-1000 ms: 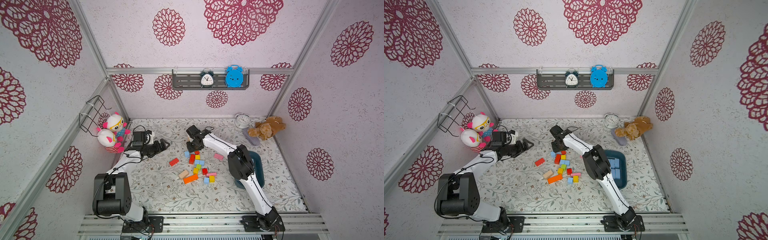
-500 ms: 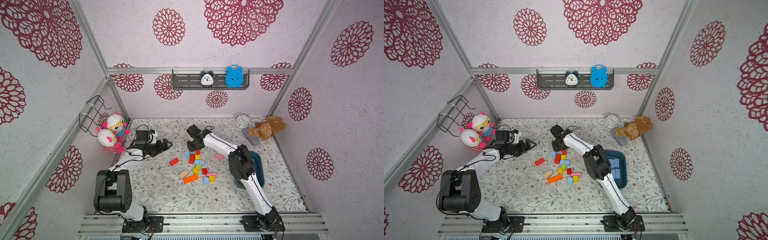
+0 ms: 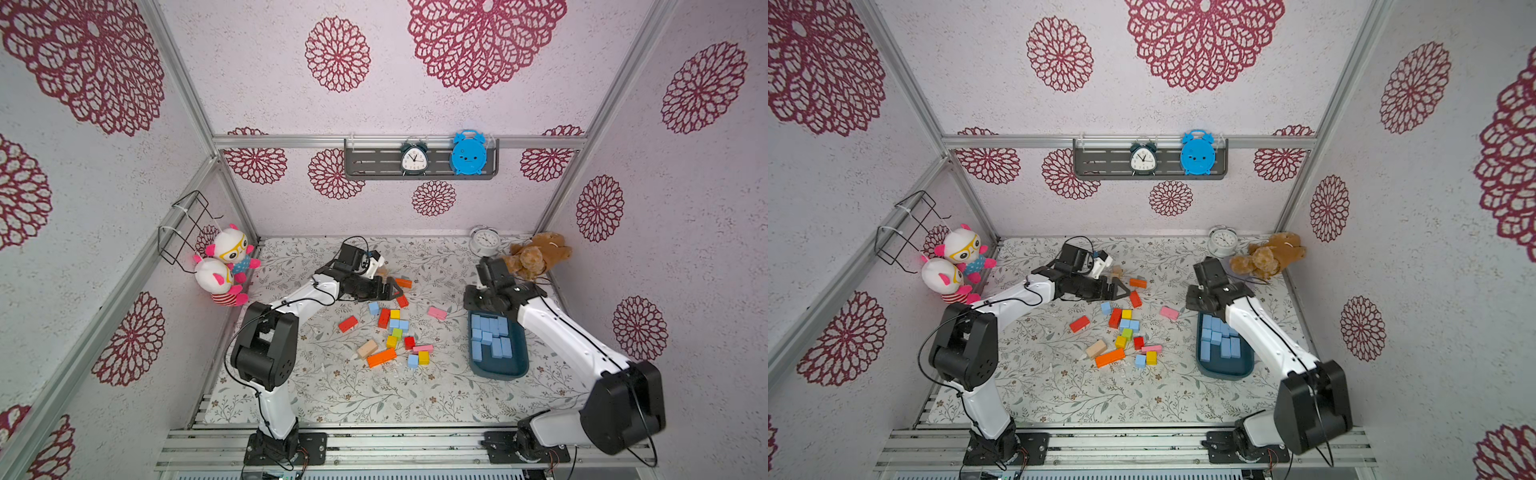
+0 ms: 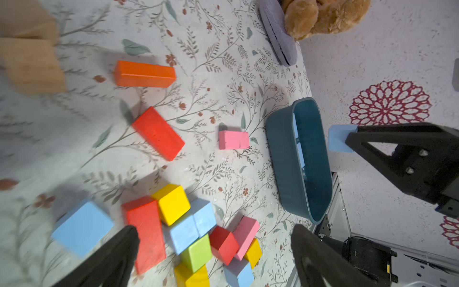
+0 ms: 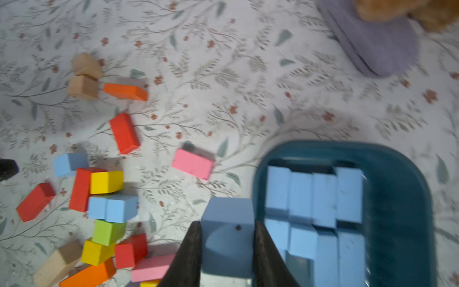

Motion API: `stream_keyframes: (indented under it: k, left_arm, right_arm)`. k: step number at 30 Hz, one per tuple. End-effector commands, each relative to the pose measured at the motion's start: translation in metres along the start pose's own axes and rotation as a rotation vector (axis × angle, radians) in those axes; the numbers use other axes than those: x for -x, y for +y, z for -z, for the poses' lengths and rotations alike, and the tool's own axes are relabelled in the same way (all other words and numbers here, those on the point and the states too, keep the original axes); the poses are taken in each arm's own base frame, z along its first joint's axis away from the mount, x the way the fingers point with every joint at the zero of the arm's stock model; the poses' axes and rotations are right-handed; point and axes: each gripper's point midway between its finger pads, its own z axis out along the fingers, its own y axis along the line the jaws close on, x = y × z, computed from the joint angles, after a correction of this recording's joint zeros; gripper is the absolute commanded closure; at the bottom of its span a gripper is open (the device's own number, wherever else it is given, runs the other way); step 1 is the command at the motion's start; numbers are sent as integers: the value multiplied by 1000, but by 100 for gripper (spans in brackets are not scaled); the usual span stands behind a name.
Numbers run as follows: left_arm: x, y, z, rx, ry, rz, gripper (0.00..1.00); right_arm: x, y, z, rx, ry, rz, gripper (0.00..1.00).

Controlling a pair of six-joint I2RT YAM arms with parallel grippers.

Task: Pick out the blue building blocks
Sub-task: Place the building block in the storage box.

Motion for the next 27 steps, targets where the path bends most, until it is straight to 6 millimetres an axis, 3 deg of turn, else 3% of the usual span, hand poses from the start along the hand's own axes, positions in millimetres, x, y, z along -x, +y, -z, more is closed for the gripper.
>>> stream_keyframes:
  k: [1,2,6,11,20,27]
  left_arm:
    - [-5,-21,-18,-16,71,-69,0]
    - [-11,-19,-32,-17,106,-66,0]
    - [-16,-31,-49,-36,140,-84,0]
    - [-21,-36,-53,-47,152,-85,1]
    - [-20,-36,-51,-36,147,-101,0]
    - [-21,-36,-52,-33,150,-101,1]
  right_arm:
    - [-37,-41,11,-87,67,-76,78]
    - [-45,-52,15,-102,72,-98,78]
    - [-64,-75,25,-117,73,-169,77]
    - [-80,-72,19,-89,131,-205,75]
    - [-86,-64,-3,-56,175,-208,71]
    - [-93,-73,-9,-110,199,-199,71]
